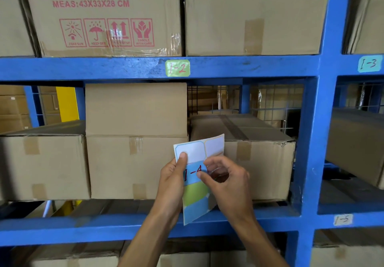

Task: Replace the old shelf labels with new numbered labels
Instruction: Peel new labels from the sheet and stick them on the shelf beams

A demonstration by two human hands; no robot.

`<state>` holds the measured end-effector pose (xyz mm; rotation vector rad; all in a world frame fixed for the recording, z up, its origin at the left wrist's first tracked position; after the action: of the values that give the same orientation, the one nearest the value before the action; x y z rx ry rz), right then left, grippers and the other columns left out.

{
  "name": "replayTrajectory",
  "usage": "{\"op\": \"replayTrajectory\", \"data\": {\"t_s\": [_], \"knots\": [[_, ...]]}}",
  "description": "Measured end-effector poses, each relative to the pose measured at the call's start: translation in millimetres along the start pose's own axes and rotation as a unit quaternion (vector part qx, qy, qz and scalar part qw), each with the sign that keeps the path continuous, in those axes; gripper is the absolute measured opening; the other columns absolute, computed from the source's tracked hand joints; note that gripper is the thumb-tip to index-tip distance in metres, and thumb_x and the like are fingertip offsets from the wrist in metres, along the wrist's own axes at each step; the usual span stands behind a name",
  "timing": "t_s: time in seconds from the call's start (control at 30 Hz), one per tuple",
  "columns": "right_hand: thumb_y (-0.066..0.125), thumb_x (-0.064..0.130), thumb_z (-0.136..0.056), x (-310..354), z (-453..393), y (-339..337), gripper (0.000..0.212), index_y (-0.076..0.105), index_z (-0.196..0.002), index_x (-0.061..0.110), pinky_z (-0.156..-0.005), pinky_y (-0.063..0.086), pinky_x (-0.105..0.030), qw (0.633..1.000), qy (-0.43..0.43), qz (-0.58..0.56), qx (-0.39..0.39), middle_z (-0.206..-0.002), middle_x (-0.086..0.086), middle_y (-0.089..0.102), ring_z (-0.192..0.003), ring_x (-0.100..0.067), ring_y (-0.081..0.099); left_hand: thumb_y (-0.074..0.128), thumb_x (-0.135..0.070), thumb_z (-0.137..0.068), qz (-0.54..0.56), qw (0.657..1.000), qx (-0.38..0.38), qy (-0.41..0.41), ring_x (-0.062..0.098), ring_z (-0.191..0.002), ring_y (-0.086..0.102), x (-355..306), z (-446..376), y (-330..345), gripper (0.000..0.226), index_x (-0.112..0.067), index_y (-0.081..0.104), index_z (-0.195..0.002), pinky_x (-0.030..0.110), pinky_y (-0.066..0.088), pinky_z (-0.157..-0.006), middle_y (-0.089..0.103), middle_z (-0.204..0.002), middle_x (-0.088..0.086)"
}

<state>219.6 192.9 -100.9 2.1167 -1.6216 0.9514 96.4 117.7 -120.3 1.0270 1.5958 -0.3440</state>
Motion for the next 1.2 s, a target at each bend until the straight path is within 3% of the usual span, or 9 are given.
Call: {"op": "replayTrajectory", "data": {"t_s": [0.1,0.3,0.47,0.63,0.7,0.8,0.87,1.03,1.2], "knots": [[0.086,0.01,-0.07,-2.6,3.4,-7.0,0.02,0.073,-0.083,0.018,-0.067,0.051,-0.012,0.999,0.011,-0.026,0.016,-0.076,0.009,0.073,-0.072,-0.005,0.067,0.047,-0.034,-0.101,0.012,1.0,-0.002,-0.017,0.029,-0.09,0.076,5.2,7.0,1.6,0.035,-0.014,0.074,-0.108,0.037,0.063,-0.071,0.077,-0.105,0.017],[0.083,0.008,-0.074,-11.1,12.7,-3.1,0.018,0.071,-0.075,0.022,-0.064,0.054,-0.014,0.992,0.052,-0.085,0.078,-0.076,0.008,0.074,-0.074,-0.004,0.07,0.046,-0.034,-0.102,0.02,0.999,-0.009,-0.047,0.029,-0.086,0.076,16.0,15.1,-4.3,0.037,-0.008,0.07,-0.114,0.036,0.063,-0.068,0.077,-0.103,0.02],[0.083,0.009,-0.075,-17.8,22.9,1.5,0.016,0.069,-0.08,0.017,-0.065,0.056,-0.023,0.979,0.087,-0.136,0.127,-0.081,-0.001,0.075,-0.08,-0.015,0.072,0.045,-0.033,-0.102,0.048,0.996,0.005,-0.073,0.029,-0.087,0.075,23.3,22.0,-13.7,0.04,-0.004,0.068,-0.118,0.039,0.064,-0.075,0.075,-0.108,0.023],[0.083,0.005,-0.074,-21.7,33.7,12.5,0.023,0.068,-0.087,0.016,-0.064,0.057,-0.027,0.966,0.117,-0.186,0.137,-0.079,-0.004,0.073,-0.077,-0.013,0.071,0.045,-0.035,-0.102,0.017,0.996,-0.004,-0.09,0.036,-0.097,0.071,29.8,23.6,-41.5,0.042,-0.004,0.066,-0.121,0.049,0.059,-0.088,0.075,-0.11,0.022],[0.081,0.002,-0.074,-24.8,38.3,17.1,0.024,0.071,-0.09,0.017,-0.062,0.058,-0.025,0.96,0.129,-0.213,0.127,-0.079,-0.006,0.072,-0.077,-0.014,0.07,0.046,-0.036,-0.102,-0.009,0.996,-0.009,-0.089,0.036,-0.095,0.073,35.9,24.1,-58.5,0.041,-0.005,0.067,-0.118,0.045,0.061,-0.082,0.076,-0.107,0.02],[0.078,-0.001,-0.076,-32.7,46.1,26.5,0.022,0.075,-0.092,0.013,-0.062,0.058,-0.025,0.957,0.147,-0.227,0.102,-0.083,-0.009,0.075,-0.072,-0.015,0.068,0.048,-0.035,-0.102,-0.042,0.995,-0.018,-0.089,0.025,-0.072,0.076,46.2,27.9,-88.9,0.035,-0.008,0.07,-0.105,0.032,0.059,-0.056,0.08,-0.089,0.013],[0.078,0.0,-0.077,-41.2,52.6,32.6,0.019,0.076,-0.091,0.012,-0.06,0.057,-0.024,0.958,0.163,-0.221,0.089,-0.086,-0.008,0.078,-0.072,-0.013,0.07,0.052,-0.033,-0.1,-0.082,0.993,-0.038,-0.08,0.017,-0.062,0.074,53.1,31.5,-111.5,0.03,-0.01,0.071,-0.095,0.026,0.055,-0.049,0.079,-0.078,0.007],[0.079,0.001,-0.077,-71.2,77.5,55.1,0.018,0.077,-0.086,0.017,-0.056,0.054,-0.018,0.956,0.208,-0.2,0.057,-0.081,-0.003,0.078,-0.058,-0.008,0.064,0.06,-0.023,-0.097,-0.117,0.989,-0.04,-0.086,0.011,-0.064,0.074,77.0,39.9,-161.0,0.019,-0.009,0.072,-0.1,0.023,0.055,-0.05,0.08,-0.078,0.0],[0.079,0.002,-0.077,-109.0,104.6,69.7,0.022,0.076,-0.093,0.017,-0.06,0.056,-0.019,0.949,0.264,-0.172,0.023,-0.082,-0.002,0.078,-0.069,-0.01,0.071,0.067,-0.02,-0.092,-0.136,0.982,-0.056,-0.116,0.012,-0.063,0.075,99.3,46.9,-208.9,0.011,-0.013,0.072,-0.098,0.024,0.056,-0.05,0.08,-0.076,-0.002]]}}
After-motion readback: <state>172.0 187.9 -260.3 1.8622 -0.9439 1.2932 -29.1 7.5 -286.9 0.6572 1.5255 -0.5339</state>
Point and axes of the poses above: each hand's wrist, its own z-axis away from the middle knuckle, its own y-axis out of the palm, x = y × z, the point moved 7 cm from there along -z, towards the middle knuckle
